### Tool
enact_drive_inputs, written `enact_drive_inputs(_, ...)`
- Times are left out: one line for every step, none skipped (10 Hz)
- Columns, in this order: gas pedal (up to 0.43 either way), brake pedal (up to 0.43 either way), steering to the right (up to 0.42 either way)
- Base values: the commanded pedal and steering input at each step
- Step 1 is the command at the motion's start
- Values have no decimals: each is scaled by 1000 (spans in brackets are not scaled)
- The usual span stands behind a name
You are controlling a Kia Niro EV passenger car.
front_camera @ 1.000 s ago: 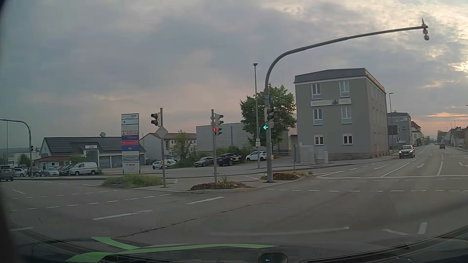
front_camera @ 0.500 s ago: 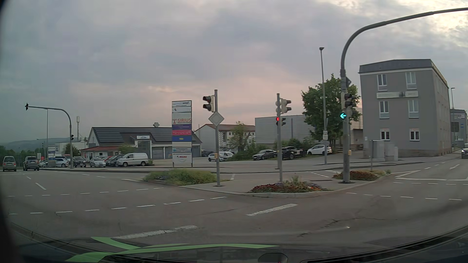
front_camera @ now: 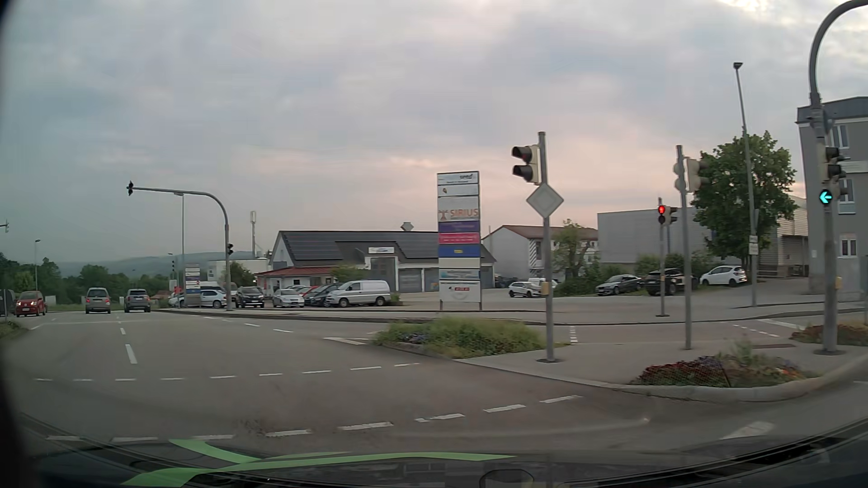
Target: Follow the waypoints while adhering to traffic rules and regulations
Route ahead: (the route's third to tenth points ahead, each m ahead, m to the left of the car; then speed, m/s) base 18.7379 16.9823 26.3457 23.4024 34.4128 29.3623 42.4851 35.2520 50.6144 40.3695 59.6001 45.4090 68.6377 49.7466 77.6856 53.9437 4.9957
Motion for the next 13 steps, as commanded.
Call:
enact_drive_inputs(28, 0, -381)
enact_drive_inputs(28, 0, -372)
enact_drive_inputs(28, 0, -361)
enact_drive_inputs(28, 0, -350)
enact_drive_inputs(28, 0, -324)
enact_drive_inputs(28, 0, -297)
enact_drive_inputs(39, 0, -261)
enact_drive_inputs(47, 0, -233)
enact_drive_inputs(87, 0, -220)
enact_drive_inputs(110, 0, -211)
enact_drive_inputs(110, 0, -209)
enact_drive_inputs(110, 0, -209)
enact_drive_inputs(110, 0, -208)
